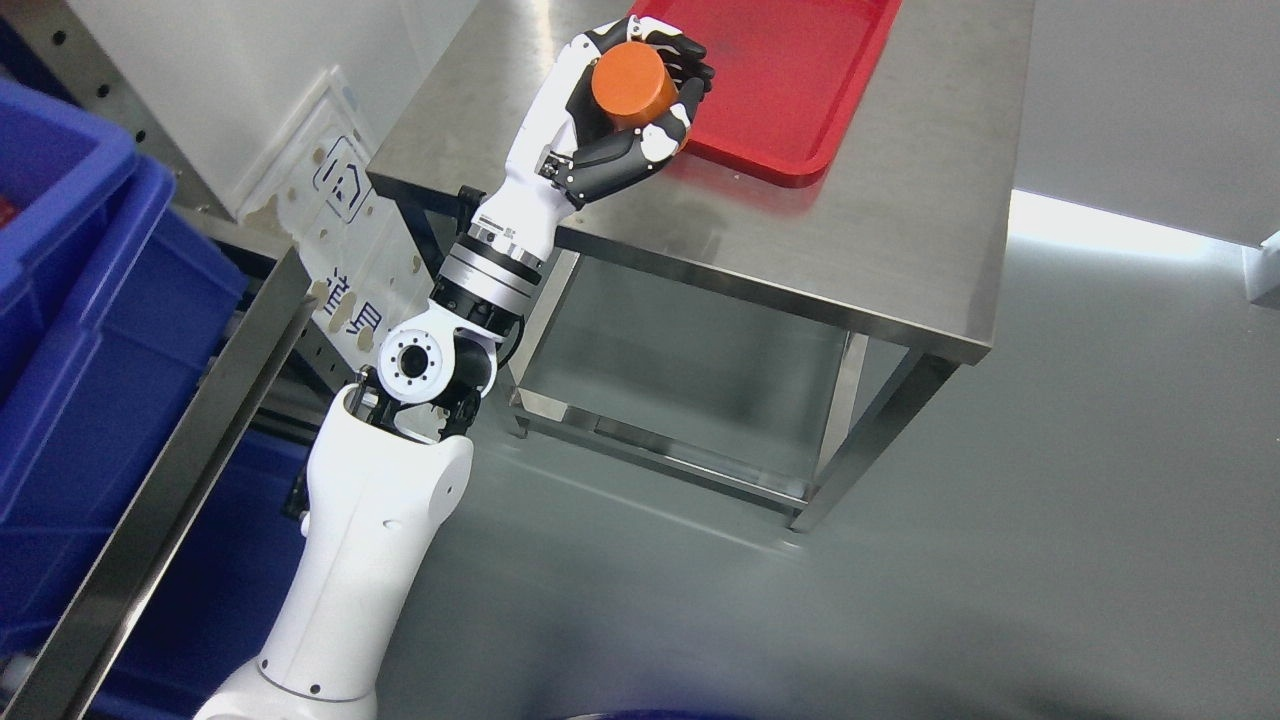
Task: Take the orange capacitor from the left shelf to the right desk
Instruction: 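Lower the capacitor with the left hand onto the red tray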
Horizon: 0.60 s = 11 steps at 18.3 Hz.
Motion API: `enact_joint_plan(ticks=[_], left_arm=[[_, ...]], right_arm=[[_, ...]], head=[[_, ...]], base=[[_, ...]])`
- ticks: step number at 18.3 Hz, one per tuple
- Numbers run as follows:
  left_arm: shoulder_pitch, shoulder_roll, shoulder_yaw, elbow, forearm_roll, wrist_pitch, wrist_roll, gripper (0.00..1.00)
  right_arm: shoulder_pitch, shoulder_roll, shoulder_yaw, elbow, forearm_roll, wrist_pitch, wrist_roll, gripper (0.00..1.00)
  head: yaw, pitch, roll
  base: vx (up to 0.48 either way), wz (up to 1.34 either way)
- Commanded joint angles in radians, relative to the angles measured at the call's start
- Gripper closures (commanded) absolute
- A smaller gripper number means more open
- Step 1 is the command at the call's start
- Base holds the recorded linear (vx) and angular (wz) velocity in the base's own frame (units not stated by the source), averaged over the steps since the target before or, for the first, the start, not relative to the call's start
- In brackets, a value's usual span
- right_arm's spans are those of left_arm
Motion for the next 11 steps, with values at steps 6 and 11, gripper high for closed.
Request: enact_joint_plan(ticks=[6, 11], left_arm=[[-0.148, 0.017, -0.011, 0.139, 0.002, 0.072, 0.002, 0.95], [-0.196, 0.017, -0.042, 0.303, -0.012, 0.146, 0.025, 0.95]], right_arm=[[0.020, -0.017, -0.017, -0.017, 0.003, -0.001, 0.001, 0.00], [0.020, -0.017, -0.017, -0.017, 0.003, -0.001, 0.001, 0.00]], head=[[0.0000, 0.000, 0.000], [0.0000, 0.000, 0.000]], base=[[0.276, -0.20], [0.225, -0.16]])
